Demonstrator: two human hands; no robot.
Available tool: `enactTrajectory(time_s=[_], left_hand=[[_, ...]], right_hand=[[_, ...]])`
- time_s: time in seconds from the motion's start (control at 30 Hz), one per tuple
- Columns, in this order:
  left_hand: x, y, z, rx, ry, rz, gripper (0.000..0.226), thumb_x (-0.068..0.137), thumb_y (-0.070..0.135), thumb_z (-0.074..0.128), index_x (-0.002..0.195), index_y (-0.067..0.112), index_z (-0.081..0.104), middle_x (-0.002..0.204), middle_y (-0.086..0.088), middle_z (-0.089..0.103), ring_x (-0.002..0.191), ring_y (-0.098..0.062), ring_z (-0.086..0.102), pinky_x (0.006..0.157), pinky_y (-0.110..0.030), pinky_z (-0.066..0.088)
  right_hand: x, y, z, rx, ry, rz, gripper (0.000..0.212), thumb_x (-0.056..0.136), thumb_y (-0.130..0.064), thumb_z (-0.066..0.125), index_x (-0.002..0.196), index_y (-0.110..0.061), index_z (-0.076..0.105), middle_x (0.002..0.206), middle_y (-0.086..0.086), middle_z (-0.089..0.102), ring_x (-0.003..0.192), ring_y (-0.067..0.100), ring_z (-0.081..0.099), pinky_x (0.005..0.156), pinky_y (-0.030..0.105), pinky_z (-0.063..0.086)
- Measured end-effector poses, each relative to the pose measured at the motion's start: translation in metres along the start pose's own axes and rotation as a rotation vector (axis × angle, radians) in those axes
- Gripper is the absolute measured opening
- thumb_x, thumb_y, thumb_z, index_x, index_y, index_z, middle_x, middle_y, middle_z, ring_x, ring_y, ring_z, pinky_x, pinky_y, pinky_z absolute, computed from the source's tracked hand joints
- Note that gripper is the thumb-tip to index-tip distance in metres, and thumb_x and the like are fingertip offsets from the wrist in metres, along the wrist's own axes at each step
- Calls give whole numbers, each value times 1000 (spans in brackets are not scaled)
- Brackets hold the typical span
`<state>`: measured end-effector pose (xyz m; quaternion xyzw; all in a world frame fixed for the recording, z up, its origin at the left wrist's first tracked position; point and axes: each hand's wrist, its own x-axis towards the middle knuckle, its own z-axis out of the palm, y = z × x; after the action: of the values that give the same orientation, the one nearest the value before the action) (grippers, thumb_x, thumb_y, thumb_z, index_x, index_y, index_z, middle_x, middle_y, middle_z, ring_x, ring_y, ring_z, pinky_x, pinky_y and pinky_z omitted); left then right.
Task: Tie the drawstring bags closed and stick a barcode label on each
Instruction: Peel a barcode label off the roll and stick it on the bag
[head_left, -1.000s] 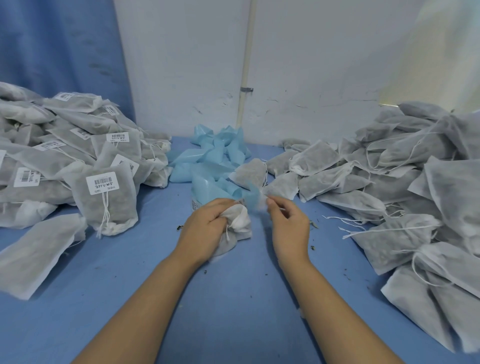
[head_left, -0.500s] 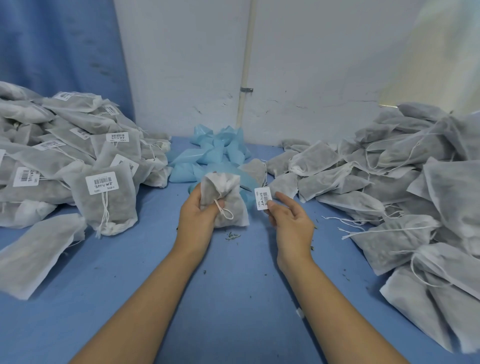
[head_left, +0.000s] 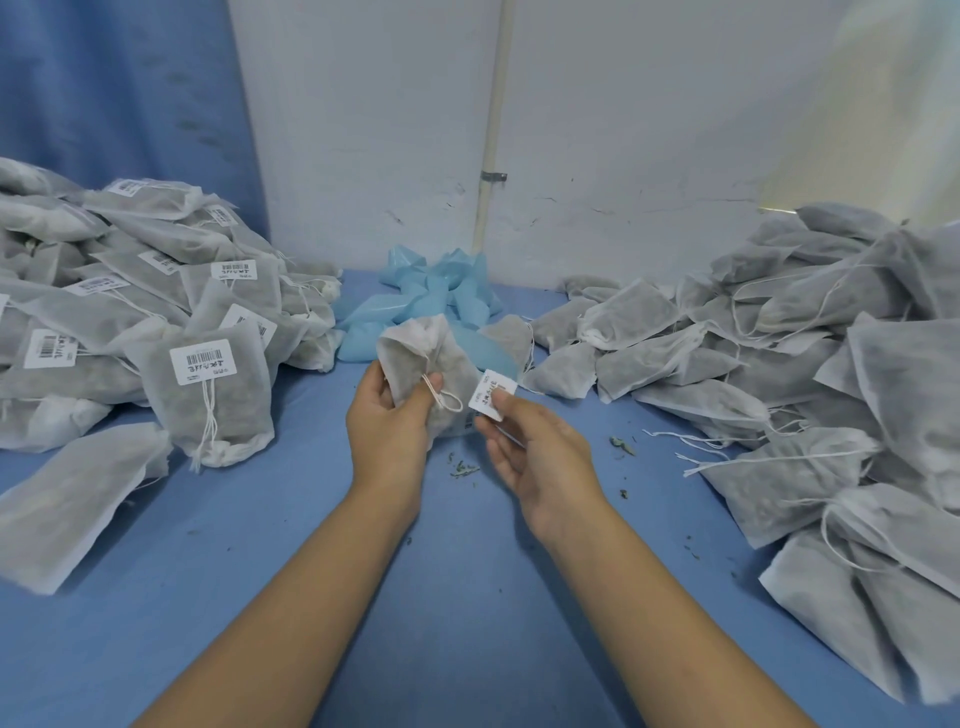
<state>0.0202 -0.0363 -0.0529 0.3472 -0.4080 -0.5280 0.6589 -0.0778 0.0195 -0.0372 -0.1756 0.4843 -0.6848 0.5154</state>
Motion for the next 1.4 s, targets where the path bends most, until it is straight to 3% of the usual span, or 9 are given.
enactTrajectory(time_s=[0.13, 0.4, 0.87, 1.0, 1.1, 1.23, 1.4], left_hand=[[0, 0, 2, 8, 7, 22, 20, 84, 4, 67, 95, 20, 64, 79, 7, 69, 67, -2, 63, 59, -14, 49], [-4, 2, 6, -51, -41, 13, 20, 84, 5, 67, 93, 22, 64, 87, 1, 70, 78, -10, 65, 67, -20, 53], [-8, 7, 10, -22, -8, -20, 5, 88, 23, 67, 84, 22, 64, 63, 16, 66, 58, 3, 60, 54, -11, 47], [-6, 7, 9, 3, 5, -56, 10, 87, 29, 67, 80, 22, 65, 65, 13, 67, 61, -1, 61, 56, -15, 50], [-4, 7, 7, 27, -8, -132, 19, 87, 35, 67, 79, 17, 66, 68, 7, 69, 61, -6, 64, 57, -18, 52], [-5, 7, 7, 91, -71, -184, 26, 87, 37, 65, 73, 15, 66, 57, 8, 68, 52, -3, 64, 46, -13, 46], [-10, 2, 9, 16, -299, -243, 26, 83, 35, 68, 89, 10, 71, 84, -5, 75, 79, -14, 71, 71, -23, 57]], right_hand=[[-5, 7, 7, -12, -70, 45, 5, 86, -13, 68, 86, -15, 64, 70, -4, 73, 63, 3, 69, 57, 12, 52], [-5, 13, 5, -60, -81, 53, 4, 88, -16, 68, 87, -15, 65, 74, -5, 74, 67, 5, 71, 57, 14, 52], [-3, 15, 5, -301, -51, -86, 20, 84, -30, 71, 73, -15, 65, 59, -7, 66, 53, 3, 59, 48, 13, 42], [-2, 18, 4, -432, 31, -220, 30, 78, -38, 76, 88, -12, 64, 79, -3, 69, 67, 6, 63, 60, 18, 45], [0, 16, 1, -352, -23, -276, 40, 78, -25, 78, 111, -13, 58, 101, 1, 70, 82, 6, 68, 67, 17, 50], [1, 11, -2, -221, -177, -204, 22, 82, -8, 71, 103, -10, 65, 92, 7, 74, 79, 16, 69, 66, 22, 53], [6, 11, -6, -21, -124, -205, 21, 83, -9, 69, 104, -11, 66, 85, 0, 72, 75, 10, 68, 65, 19, 52]])
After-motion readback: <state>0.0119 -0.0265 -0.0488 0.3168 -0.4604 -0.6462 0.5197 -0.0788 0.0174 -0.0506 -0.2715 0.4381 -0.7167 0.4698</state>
